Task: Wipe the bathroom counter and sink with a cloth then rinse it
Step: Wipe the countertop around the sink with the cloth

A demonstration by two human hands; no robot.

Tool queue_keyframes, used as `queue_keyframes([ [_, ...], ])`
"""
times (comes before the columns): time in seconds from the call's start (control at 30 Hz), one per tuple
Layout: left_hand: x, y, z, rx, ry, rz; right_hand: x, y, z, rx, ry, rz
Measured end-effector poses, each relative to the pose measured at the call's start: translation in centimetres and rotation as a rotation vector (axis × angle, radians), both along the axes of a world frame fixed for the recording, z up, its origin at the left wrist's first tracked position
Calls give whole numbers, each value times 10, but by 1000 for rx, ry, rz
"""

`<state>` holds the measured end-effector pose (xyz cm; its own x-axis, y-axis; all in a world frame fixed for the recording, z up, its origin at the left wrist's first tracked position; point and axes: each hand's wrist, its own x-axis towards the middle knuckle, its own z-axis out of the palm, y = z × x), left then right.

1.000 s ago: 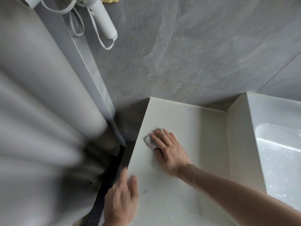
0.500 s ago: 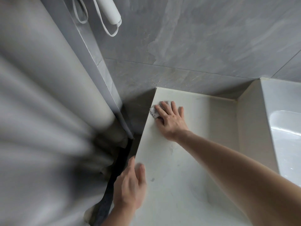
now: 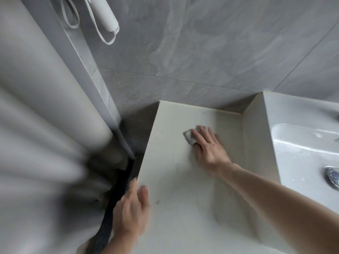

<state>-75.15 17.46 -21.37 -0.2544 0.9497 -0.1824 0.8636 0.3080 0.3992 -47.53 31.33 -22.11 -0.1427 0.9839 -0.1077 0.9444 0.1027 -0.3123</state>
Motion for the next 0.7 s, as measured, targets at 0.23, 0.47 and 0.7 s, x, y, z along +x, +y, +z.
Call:
queue_keyframes([
  [0.23, -2, 1, -5, -32, -39, 21, 61, 47, 3, -57, -56, -497],
  [0.47, -3, 1, 0, -53, -62, 6, 23, -18, -7, 79, -21, -551],
  [0.7, -4, 0, 5, -45, -74, -16, -44, -137, 0, 43, 37, -345],
])
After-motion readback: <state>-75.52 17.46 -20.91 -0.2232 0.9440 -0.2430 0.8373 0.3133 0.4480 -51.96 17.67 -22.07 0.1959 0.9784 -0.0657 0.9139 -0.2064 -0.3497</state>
